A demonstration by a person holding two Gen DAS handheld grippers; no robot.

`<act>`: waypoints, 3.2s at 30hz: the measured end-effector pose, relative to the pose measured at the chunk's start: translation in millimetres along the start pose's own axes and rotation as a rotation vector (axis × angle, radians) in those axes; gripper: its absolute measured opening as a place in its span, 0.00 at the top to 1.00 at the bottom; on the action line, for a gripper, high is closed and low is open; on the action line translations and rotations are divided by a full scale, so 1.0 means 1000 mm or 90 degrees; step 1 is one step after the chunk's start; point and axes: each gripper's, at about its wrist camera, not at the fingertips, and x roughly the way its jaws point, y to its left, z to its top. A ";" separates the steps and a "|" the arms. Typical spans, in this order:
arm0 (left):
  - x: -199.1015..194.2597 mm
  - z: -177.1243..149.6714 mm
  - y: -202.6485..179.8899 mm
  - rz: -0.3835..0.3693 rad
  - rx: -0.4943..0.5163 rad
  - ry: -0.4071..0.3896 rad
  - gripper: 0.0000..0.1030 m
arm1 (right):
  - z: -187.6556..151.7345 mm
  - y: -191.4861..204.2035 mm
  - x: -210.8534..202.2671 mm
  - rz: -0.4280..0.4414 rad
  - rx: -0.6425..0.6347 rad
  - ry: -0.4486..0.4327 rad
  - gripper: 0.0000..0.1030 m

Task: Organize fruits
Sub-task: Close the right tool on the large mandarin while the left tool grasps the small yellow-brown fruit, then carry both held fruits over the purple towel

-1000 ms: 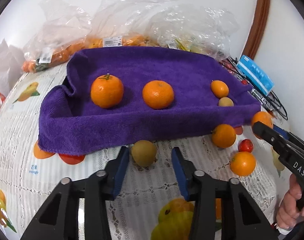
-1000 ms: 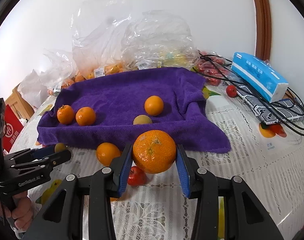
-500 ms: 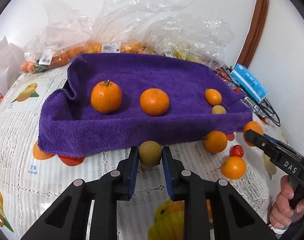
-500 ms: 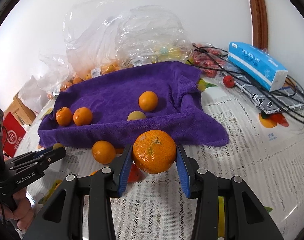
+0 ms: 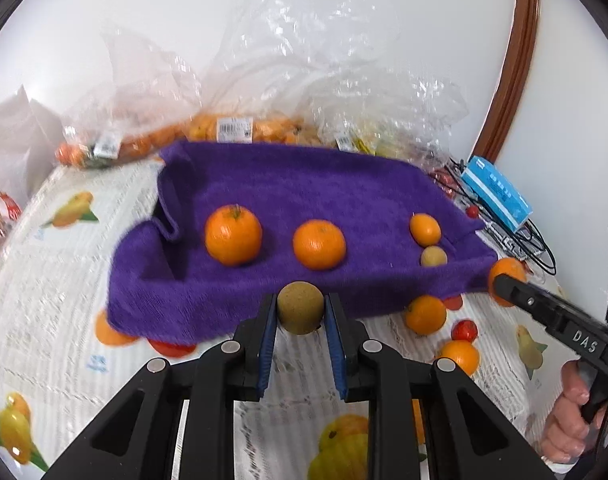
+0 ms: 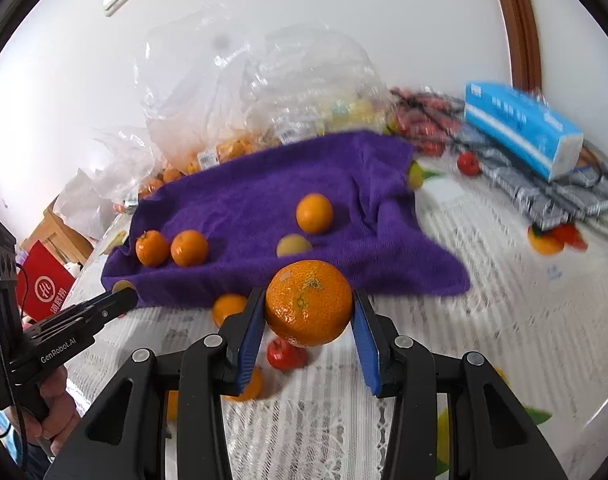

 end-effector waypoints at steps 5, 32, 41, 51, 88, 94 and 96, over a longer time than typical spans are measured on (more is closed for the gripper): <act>-0.010 0.023 0.005 0.014 0.007 -0.028 0.78 | 0.025 0.012 -0.007 0.001 -0.013 -0.025 0.59; 0.020 0.067 0.023 0.017 -0.035 -0.069 0.78 | 0.090 0.043 0.021 0.008 -0.049 -0.076 0.59; 0.027 0.056 0.034 0.016 -0.055 -0.064 0.78 | 0.079 0.018 0.042 -0.008 -0.022 -0.042 0.59; 0.037 0.050 0.031 0.008 -0.054 -0.048 0.78 | 0.071 0.008 0.057 -0.021 -0.008 -0.016 0.59; 0.050 0.044 0.017 -0.006 -0.029 -0.006 0.78 | 0.063 0.022 0.078 -0.028 -0.036 0.042 0.59; 0.053 0.043 0.011 -0.005 -0.012 0.003 0.78 | 0.061 0.028 0.079 -0.048 -0.064 0.040 0.59; 0.055 0.042 0.010 -0.002 -0.008 0.009 0.78 | 0.061 0.031 0.079 -0.054 -0.074 0.040 0.59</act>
